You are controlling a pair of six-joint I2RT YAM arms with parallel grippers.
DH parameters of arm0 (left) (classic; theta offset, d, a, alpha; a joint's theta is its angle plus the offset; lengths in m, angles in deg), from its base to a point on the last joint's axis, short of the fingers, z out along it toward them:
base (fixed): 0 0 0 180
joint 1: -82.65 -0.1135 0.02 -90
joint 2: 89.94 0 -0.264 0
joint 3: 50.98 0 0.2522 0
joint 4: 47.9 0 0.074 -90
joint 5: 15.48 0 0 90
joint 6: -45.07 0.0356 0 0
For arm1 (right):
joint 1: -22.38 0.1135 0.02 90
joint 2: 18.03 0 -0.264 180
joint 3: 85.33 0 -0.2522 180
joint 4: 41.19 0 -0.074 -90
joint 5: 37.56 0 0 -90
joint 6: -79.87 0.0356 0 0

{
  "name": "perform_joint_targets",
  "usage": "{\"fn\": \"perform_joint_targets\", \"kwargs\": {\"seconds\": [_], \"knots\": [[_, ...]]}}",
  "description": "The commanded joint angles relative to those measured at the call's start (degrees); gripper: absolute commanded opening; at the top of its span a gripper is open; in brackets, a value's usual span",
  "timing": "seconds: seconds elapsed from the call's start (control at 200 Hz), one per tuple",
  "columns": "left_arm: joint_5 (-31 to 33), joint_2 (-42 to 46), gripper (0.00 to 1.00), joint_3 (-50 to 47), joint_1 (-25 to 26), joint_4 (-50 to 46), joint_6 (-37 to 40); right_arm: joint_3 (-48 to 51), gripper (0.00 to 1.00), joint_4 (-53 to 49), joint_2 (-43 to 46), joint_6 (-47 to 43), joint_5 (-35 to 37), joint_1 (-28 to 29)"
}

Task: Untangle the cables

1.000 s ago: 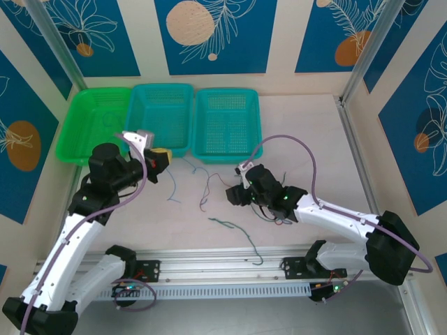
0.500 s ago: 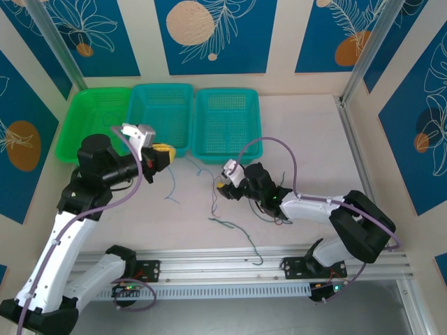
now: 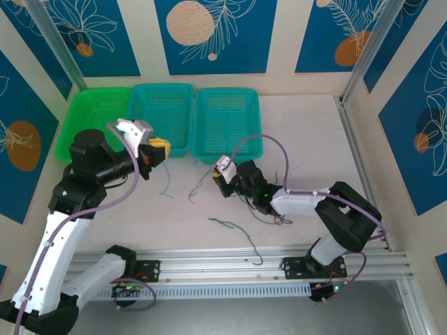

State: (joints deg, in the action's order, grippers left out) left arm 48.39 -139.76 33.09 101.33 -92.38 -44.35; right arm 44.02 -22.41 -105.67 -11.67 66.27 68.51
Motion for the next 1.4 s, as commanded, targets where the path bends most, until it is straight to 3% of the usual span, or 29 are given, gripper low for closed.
{"fn": "perform_joint_targets", "kwargs": {"seconds": [0.0,0.12,0.32,0.445,0.705,0.91,1.13,1.395], "knots": [[23.1,-1.3,0.00,6.1,0.2,-4.6,1.0,2.1,0.00,-6.0,5.8,15.3,12.0,-0.2],[36.1,-4.6,0.00,11.0,-0.3,-4.8,1.2,4.4,0.00,-16.5,9.9,23.9,17.5,-0.3],[46.7,-9.0,0.00,15.5,-3.6,6.0,1.8,5.7,0.00,-32.3,12.2,37.1,22.8,-1.2],[45.7,-15.8,0.00,23.6,-8.4,6.9,1.5,7.3,0.00,-35.1,13.1,42.0,24.8,-0.4],[39.0,-31.9,0.00,41.4,-18.0,6.1,0.3,7.4,0.00,-34.1,15.9,41.3,22.0,-0.2],[39.6,-44.1,0.00,53.7,-25.4,2.4,1.1,7.1,0.00,-36.6,17.5,42.4,20.6,0.3],[40.7,-51.3,0.00,53.6,-29.6,4.9,3.9,7.0,0.00,-40.4,22.6,41.3,21.0,0.4],[42.5,-55.4,0.00,42.6,-33.4,8.2,4.1,9.9,0.00,-46.2,32.9,42.8,23.9,0.2]]}}
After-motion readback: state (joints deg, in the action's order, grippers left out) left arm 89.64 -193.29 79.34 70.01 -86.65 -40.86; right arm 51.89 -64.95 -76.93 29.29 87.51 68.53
